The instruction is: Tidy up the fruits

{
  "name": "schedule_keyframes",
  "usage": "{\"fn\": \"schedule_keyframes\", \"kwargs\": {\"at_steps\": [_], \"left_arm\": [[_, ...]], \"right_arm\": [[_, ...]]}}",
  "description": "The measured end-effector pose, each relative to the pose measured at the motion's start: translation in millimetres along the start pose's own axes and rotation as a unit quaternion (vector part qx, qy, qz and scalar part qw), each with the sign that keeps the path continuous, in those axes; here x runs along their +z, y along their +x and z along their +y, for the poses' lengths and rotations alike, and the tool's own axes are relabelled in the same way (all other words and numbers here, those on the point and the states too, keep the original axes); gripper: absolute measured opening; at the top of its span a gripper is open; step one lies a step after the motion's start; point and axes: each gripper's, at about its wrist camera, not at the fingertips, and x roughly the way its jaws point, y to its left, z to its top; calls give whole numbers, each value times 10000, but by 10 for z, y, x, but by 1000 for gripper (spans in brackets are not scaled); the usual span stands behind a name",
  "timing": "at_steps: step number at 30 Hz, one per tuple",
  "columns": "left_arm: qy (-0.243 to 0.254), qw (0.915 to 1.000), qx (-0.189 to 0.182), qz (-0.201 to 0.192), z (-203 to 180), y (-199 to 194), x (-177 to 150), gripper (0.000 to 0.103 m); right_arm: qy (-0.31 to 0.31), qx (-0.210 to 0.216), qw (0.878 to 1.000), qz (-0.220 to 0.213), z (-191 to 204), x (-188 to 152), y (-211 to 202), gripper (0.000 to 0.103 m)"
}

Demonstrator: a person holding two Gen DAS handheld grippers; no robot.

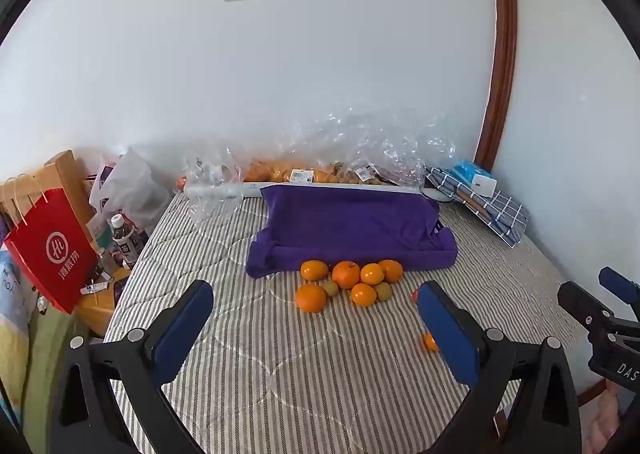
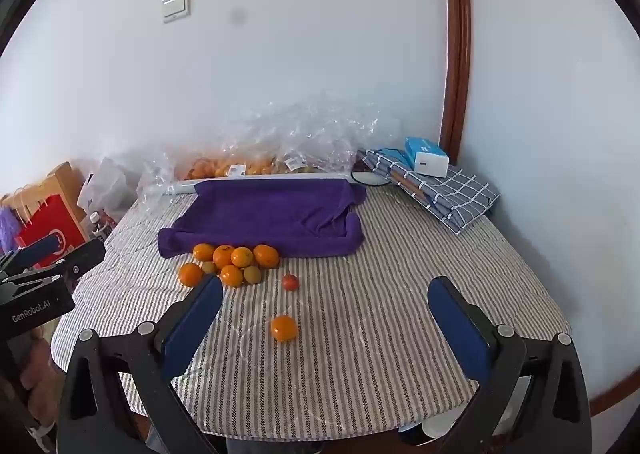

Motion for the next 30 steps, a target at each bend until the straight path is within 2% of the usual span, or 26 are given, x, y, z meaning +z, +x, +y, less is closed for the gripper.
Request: {"fn": "schedule_keyframes", "kwargs": {"at_steps": [30], "left_arm": [[-2, 9999, 76, -87, 29, -49, -29, 102]], "right_arm": [[-63, 48, 9999, -73, 44, 8, -55, 101]]}}
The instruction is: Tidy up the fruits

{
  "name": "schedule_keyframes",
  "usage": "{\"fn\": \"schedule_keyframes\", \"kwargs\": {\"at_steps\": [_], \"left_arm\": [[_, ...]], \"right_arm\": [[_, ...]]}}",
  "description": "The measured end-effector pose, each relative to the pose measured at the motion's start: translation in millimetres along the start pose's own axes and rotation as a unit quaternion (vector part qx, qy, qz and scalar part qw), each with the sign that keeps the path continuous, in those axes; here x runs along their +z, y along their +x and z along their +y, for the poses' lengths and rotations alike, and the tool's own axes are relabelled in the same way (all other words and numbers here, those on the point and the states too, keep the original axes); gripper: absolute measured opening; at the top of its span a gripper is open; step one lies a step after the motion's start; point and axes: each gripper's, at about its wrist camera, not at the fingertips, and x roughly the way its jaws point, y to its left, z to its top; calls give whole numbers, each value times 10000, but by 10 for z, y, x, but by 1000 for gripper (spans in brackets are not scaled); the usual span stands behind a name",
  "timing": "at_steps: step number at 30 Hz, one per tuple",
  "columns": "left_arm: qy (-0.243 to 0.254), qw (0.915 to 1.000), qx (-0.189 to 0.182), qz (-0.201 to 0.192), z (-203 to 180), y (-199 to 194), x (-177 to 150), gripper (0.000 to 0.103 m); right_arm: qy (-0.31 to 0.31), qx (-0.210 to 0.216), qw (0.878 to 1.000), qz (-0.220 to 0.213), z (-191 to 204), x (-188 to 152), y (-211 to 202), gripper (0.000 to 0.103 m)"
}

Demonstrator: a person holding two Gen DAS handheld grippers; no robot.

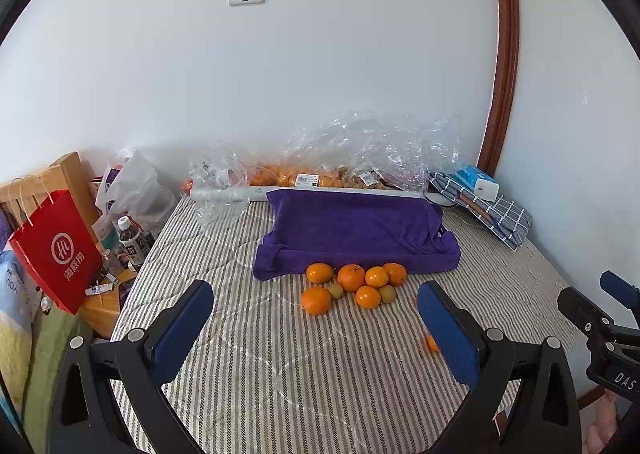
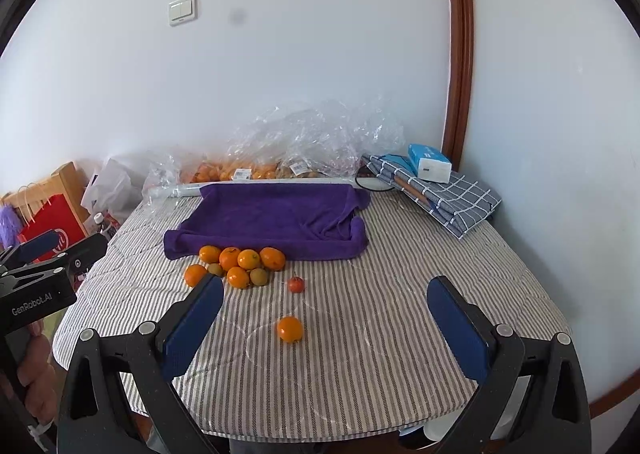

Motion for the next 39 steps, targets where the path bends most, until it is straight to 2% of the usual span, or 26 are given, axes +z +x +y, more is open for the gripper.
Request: {"fn": "schedule_keyframes", "kwargs": {"at_steps": [39], "left_arm": [[-33, 10000, 29, -42, 23, -40, 29, 102]], "right_arm": [[-50, 44, 10000, -71, 38, -17, -31, 101]]}}
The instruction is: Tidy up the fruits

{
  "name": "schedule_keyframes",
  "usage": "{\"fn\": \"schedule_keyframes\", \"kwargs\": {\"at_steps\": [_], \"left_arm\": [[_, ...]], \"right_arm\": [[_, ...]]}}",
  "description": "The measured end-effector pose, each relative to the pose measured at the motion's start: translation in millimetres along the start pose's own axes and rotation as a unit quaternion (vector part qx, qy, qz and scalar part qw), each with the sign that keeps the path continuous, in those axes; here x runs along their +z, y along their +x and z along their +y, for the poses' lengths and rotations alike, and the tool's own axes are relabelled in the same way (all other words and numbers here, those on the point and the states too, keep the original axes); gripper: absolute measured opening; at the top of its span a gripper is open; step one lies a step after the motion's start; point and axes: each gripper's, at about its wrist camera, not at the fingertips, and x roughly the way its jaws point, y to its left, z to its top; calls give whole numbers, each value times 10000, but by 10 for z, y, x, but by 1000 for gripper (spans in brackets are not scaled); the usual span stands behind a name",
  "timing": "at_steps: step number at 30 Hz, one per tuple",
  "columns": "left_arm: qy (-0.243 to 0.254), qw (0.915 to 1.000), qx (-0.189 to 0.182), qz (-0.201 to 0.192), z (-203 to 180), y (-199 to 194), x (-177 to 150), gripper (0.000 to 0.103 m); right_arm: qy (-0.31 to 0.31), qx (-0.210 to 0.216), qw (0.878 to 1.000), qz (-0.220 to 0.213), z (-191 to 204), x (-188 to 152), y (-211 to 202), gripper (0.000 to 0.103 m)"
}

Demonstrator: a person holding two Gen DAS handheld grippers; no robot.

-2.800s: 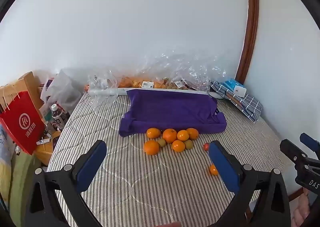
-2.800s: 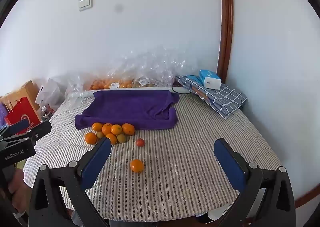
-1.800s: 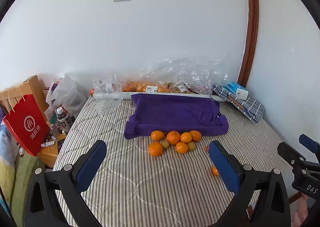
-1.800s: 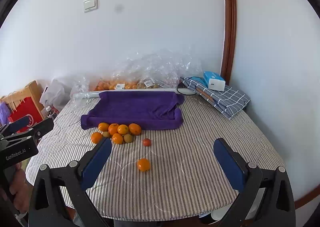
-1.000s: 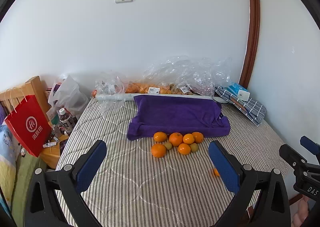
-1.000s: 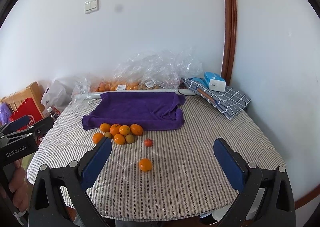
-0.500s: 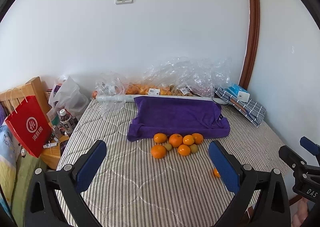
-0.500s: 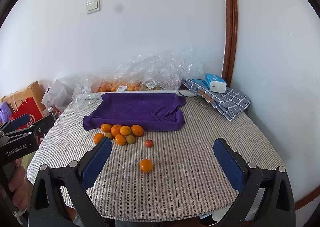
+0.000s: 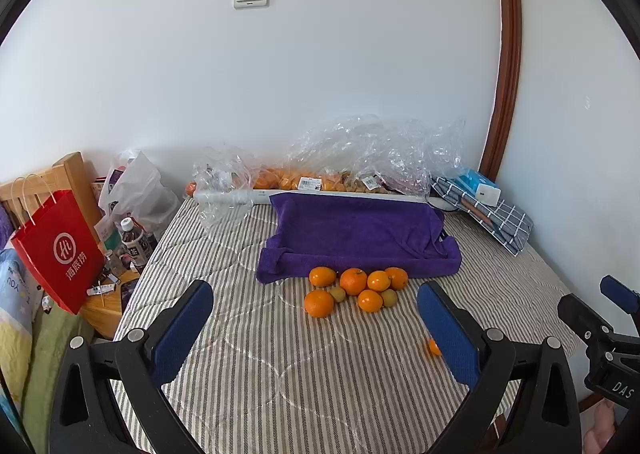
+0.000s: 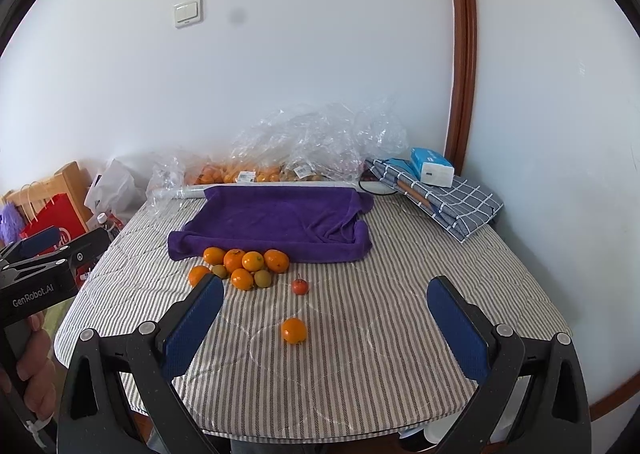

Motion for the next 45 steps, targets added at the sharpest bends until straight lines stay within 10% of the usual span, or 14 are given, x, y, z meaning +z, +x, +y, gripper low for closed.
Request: {"fn": "schedule_keyframes", "kwargs": {"at_steps": [23, 45], "left_arm": [[-222, 9987, 308, 327, 326, 564, -160, 102], [-600, 9844, -363, 1615, 566, 1703, -702, 73]], "right_arm": [[-30, 246, 9985, 491, 40, -162, 597, 98], [-134, 594, 9875, 1452, 212, -869, 1797, 33]]}}
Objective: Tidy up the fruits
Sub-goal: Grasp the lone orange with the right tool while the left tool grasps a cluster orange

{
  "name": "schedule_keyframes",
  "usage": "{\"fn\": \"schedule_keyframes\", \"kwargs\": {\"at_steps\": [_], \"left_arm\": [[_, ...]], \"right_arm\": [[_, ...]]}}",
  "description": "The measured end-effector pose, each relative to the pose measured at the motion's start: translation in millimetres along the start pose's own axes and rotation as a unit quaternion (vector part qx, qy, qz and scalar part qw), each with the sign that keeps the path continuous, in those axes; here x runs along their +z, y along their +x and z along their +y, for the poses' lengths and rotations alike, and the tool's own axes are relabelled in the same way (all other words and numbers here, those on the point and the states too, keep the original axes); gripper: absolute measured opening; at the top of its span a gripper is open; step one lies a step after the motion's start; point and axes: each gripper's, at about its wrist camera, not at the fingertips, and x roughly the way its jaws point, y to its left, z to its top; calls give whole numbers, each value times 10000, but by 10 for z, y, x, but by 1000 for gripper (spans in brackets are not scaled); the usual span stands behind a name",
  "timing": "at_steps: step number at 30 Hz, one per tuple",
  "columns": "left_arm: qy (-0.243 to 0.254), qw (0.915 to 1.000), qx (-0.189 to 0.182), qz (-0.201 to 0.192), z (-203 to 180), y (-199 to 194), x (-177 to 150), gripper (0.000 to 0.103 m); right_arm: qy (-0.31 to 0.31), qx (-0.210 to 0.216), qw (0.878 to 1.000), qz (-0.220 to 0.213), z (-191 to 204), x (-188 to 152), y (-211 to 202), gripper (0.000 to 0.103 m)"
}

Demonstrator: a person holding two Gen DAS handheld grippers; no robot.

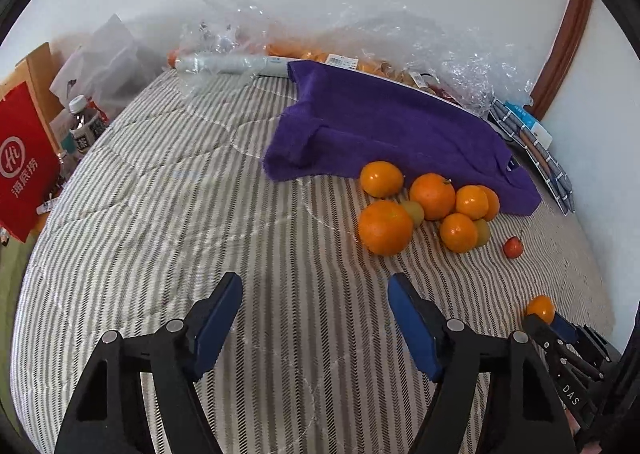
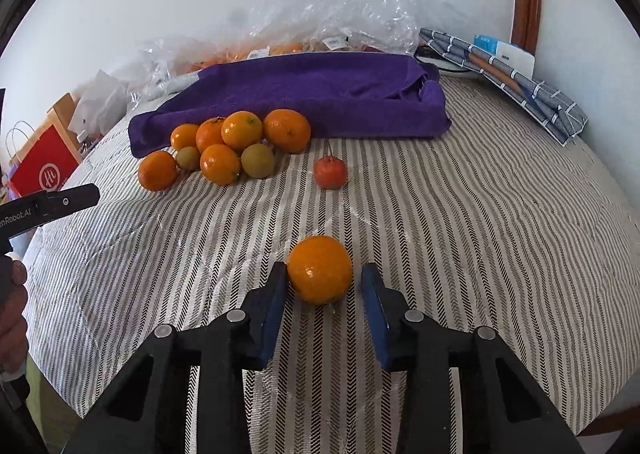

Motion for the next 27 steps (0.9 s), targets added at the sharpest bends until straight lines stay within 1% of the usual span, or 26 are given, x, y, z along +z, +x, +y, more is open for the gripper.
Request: {"fn": "schedule_keyframes", "kwargs": {"at_steps": [5, 11, 13, 15, 16, 17, 18, 19, 23, 27], "left_arm": [[318, 9995, -25, -1, -208, 184, 54, 73], [325, 9995, 1, 40, -364, 374, 183, 73], [352, 9994, -18, 41, -398, 422, 204, 69], [366, 9993, -84, 90, -421, 478, 214, 56], [360, 9992, -103, 118, -430, 504, 214, 52], [395, 9992, -63, 53, -445, 503, 212, 48], [464, 9989, -91, 43, -465, 510, 209, 39], [527, 9985, -136, 64, -477, 518, 207, 37], [607, 9981, -115, 28, -482, 518, 206, 37], [565, 9984, -41, 8, -437, 464, 199, 37]], "right_arm": [[-36, 77, 10000, -25, -66, -13, -34, 32], [-17, 64, 10000, -61, -174, 26, -56, 32], [-26, 91, 9999, -106, -203, 44, -75, 32], [-18, 95, 9999, -141, -230, 65, -87, 32], [-10, 87, 9999, -149, -241, 73, -86, 32], [-6, 69, 9999, -158, -249, 82, -86, 32], [1, 51, 9998, -181, -258, 90, -87, 32], [13, 44, 9998, -197, -265, 96, -87, 32], [128, 81, 9996, -240, -304, 127, -67, 32], [158, 39, 9996, -223, -314, 183, -13, 32]]}}
